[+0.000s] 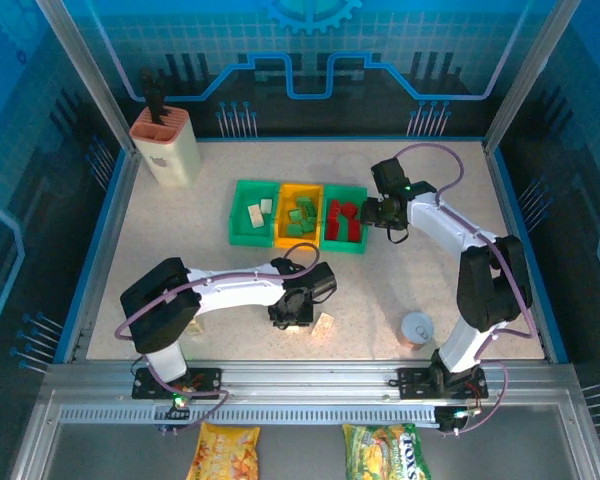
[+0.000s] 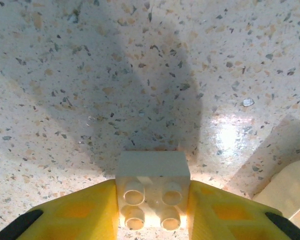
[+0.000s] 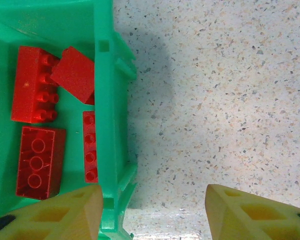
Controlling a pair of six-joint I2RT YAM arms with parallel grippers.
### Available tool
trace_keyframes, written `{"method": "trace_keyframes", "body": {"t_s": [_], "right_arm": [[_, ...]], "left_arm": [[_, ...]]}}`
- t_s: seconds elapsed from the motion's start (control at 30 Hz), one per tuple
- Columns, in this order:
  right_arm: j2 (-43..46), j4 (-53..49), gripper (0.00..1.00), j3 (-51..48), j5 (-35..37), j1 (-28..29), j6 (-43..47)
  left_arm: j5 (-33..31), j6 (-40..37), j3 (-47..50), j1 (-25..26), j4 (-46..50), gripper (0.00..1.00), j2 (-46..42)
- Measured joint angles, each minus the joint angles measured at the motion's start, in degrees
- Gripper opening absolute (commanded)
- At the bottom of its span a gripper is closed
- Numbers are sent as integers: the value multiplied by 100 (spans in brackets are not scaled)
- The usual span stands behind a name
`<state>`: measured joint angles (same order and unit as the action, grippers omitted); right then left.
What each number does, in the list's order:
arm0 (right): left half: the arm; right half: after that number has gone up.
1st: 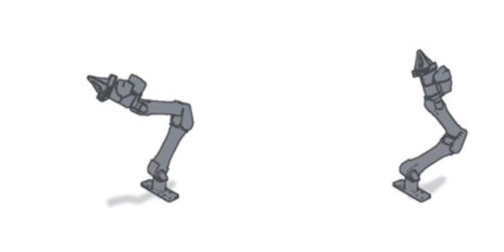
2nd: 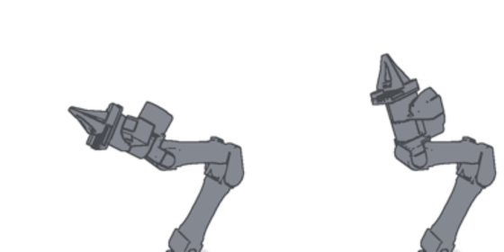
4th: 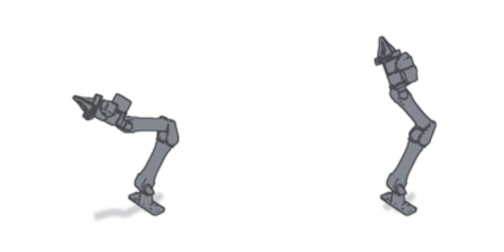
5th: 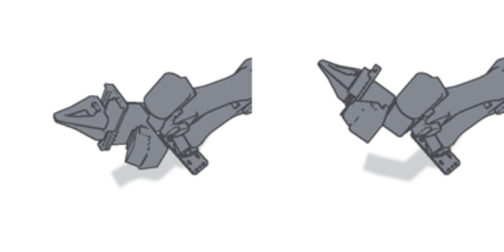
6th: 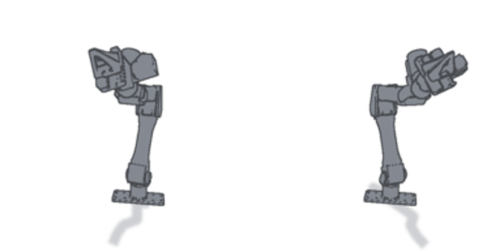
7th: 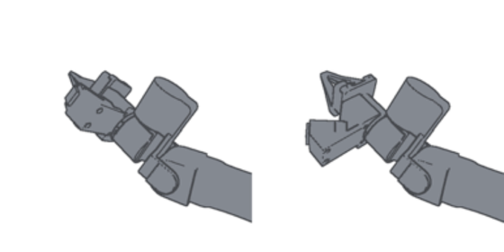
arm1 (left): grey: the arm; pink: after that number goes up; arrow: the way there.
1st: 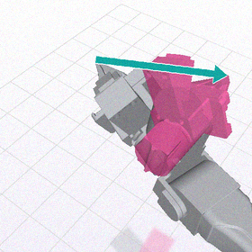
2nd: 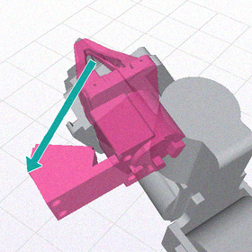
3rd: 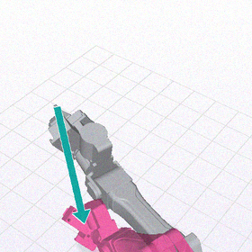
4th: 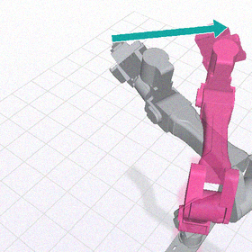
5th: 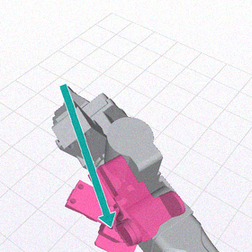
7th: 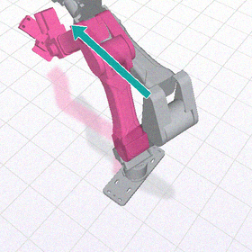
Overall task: Sort the legos into containers by color
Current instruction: Pick up the lego from the middle-left of the table.
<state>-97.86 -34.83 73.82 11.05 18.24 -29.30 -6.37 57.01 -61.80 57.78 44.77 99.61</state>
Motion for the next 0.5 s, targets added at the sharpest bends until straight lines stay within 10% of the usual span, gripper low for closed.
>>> {"method": "trace_keyframes", "body": {"t_s": [0.5], "right_arm": [[149,-17,56,-15,-57,-7,0]], "left_arm": [[-186,-304,-289,-175,302,36,-2]]}}
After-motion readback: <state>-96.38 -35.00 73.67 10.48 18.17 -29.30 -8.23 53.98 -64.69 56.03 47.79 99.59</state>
